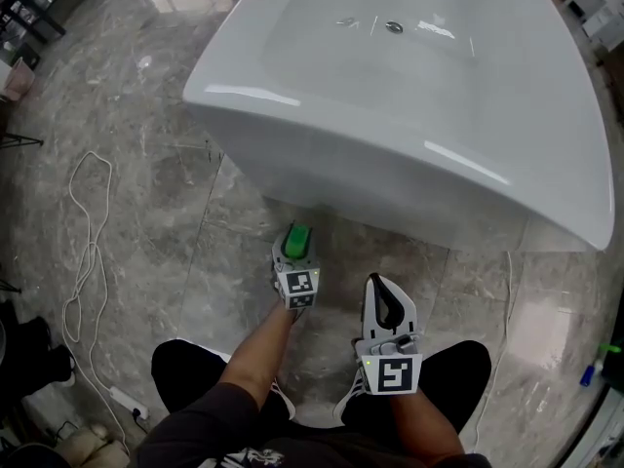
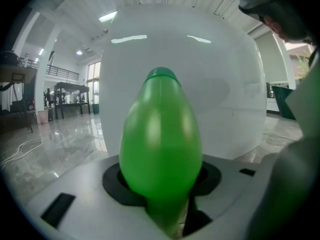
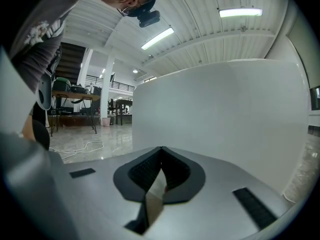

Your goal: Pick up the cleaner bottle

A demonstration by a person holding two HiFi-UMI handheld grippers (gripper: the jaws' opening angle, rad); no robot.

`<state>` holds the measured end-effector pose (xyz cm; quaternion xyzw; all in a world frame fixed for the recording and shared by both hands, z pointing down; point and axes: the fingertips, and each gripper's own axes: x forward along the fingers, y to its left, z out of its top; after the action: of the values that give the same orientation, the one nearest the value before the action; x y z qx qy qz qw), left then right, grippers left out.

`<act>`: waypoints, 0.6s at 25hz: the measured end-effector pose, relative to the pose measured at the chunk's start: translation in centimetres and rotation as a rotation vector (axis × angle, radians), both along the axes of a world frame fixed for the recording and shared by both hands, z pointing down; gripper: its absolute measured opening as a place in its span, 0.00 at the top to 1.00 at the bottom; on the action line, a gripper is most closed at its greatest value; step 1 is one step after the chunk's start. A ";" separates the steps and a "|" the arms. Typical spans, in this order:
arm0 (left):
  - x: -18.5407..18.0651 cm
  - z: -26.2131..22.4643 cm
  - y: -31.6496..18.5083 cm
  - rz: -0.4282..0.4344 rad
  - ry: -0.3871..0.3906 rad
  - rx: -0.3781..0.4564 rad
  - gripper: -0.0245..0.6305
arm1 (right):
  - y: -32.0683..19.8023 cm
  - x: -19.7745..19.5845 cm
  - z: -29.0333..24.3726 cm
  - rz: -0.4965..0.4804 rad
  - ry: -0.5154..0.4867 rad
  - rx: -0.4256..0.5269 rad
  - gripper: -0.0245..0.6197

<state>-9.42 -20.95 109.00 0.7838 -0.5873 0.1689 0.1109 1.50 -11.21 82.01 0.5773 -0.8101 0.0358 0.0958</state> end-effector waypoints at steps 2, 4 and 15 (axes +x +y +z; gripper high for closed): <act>-0.1 -0.1 -0.2 0.000 0.007 -0.010 0.68 | 0.0 -0.2 -0.1 0.000 0.000 -0.007 0.94; -0.1 -0.3 -0.5 0.000 0.029 -0.011 0.68 | -0.2 -0.2 -0.2 -0.004 0.006 -0.002 0.94; 0.5 -9.4 -0.2 0.017 0.056 0.048 0.69 | -0.1 0.3 0.2 0.026 0.033 -0.042 0.94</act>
<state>-8.94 -21.15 99.55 0.7954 -0.5813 0.1337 0.1073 1.80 -11.26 82.18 0.5863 -0.7999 0.0445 0.1206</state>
